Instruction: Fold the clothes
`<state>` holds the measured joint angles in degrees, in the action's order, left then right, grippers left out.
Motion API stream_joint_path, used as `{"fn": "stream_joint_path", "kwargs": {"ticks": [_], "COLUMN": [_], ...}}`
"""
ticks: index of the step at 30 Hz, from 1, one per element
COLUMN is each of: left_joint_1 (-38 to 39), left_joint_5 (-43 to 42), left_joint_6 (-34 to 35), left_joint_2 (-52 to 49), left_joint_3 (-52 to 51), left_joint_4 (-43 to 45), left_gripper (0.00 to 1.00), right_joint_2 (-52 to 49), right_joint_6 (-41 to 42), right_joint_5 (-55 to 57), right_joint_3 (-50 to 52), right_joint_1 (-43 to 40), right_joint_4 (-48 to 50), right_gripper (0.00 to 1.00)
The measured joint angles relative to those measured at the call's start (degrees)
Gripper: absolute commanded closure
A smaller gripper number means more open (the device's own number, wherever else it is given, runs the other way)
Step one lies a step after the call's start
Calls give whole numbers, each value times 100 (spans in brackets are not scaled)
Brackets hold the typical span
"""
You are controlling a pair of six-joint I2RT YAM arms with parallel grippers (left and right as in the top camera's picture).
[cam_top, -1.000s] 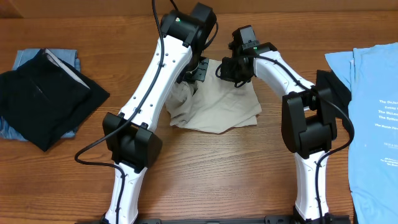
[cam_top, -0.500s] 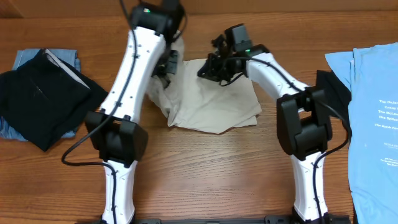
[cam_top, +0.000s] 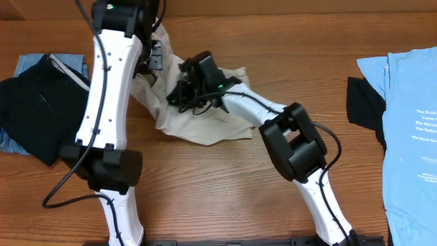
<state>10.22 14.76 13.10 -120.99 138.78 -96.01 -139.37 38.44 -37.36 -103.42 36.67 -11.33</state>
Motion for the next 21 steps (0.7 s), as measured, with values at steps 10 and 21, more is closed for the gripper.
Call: {"fn": "stream_joint_path", "kwargs": {"ticks": [10,21], "left_joint_1": [-9,90], "left_joint_5": [-151,-232], "left_joint_6": [-20,-17], "left_joint_2": [83,83], "left_joint_3": [2,7], "left_joint_4": [-2,-7], "left_gripper": [96,96], "right_joint_2": [-74,-74], "right_joint_6": [-1054,-2308], "right_joint_5": [-98,2653], "right_joint_3": [-1147,-2009], "right_joint_1": [-131,-1375], "right_joint_4": [-2181,-5368], "right_gripper": [96,96]}}
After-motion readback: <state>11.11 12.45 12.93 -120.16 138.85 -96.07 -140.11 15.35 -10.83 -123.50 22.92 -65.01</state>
